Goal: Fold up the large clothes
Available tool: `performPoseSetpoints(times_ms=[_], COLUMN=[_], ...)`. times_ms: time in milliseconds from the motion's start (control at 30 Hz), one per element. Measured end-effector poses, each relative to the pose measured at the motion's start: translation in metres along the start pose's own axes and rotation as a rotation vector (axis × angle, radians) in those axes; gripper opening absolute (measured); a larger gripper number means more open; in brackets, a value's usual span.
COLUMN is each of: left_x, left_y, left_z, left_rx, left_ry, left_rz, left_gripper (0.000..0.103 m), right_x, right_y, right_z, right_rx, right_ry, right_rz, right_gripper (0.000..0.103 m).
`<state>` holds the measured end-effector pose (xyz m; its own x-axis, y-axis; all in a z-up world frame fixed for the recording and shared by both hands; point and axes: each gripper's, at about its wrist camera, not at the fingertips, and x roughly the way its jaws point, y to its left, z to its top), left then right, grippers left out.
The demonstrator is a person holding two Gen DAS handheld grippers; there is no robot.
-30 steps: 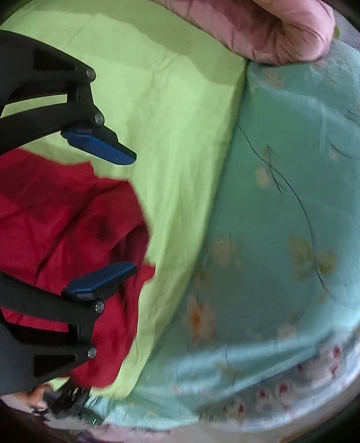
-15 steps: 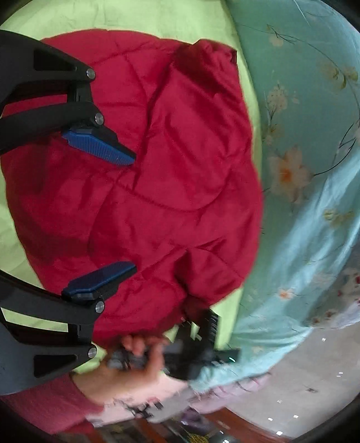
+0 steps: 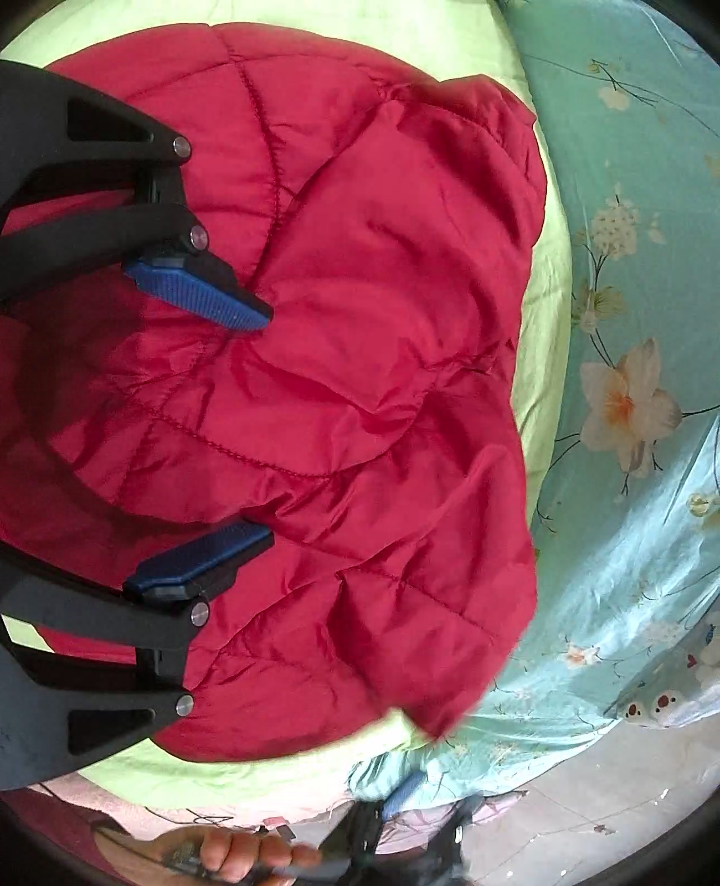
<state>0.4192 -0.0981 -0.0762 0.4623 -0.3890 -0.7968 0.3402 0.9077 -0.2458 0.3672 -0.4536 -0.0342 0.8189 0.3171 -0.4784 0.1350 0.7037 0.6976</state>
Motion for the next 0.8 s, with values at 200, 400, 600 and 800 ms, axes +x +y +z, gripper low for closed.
performPoseSetpoints(times_ms=[200, 400, 600, 800], left_x=[-0.023, -0.032, 0.006, 0.031], left_y=[0.001, -0.014, -0.010, 0.006], left_z=[-0.006, -0.021, -0.014, 0.017], left_rx=[-0.020, 0.045, 0.038, -0.001], left_ry=[-0.046, -0.072, 0.000, 0.037], left_rz=[-0.027, -0.029, 0.030, 0.120], left_gripper=[0.072, 0.072, 0.072, 0.073], right_x=[-0.030, 0.007, 0.070, 0.119], right_y=[0.035, 0.066, 0.077, 0.053], right_z=[-0.032, -0.114, -0.148, -0.117], right_rx=[-0.204, -0.477, -0.561, -0.504], right_ry=[-0.008, 0.103, 0.227, 0.249], right_rz=[-0.009, -0.064, -0.100, -0.252], right_gripper=[0.069, 0.067, 0.055, 0.041])
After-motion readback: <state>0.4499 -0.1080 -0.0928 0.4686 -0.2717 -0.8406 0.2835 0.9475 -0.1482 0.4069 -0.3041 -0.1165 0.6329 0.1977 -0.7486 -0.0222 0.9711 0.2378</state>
